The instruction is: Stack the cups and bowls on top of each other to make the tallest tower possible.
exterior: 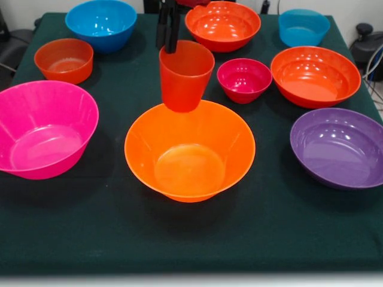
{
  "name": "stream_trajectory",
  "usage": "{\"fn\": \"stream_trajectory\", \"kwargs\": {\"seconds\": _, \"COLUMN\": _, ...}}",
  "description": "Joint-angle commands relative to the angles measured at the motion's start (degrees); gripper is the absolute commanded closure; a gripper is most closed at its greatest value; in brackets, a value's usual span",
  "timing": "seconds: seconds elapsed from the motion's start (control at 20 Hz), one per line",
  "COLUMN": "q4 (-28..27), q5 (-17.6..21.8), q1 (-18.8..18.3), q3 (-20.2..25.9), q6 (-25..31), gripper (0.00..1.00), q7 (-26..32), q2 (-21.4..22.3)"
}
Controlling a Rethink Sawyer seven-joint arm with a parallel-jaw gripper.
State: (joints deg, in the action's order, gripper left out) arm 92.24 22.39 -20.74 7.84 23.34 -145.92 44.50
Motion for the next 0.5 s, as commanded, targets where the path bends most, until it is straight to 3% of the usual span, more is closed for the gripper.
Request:
{"fn": "stream_trajectory", "kwargs": {"seconds": 0.05, "q4": -7.1, "q5": 6.4, "q1": -0.2, "q3": 5.4, "q6": 5.5, "gripper": 1.0, "q7": 13.4, "q2": -8.6}}
{"fn": "stream_trajectory", "kwargs": {"seconds": 0.5, "q4": -9.1, "q5": 8.3, "q1": 1.0, "q3": 4.0, "q6": 3.0, "gripper": 1.0, "q7": 10.4, "q2": -12.2}}
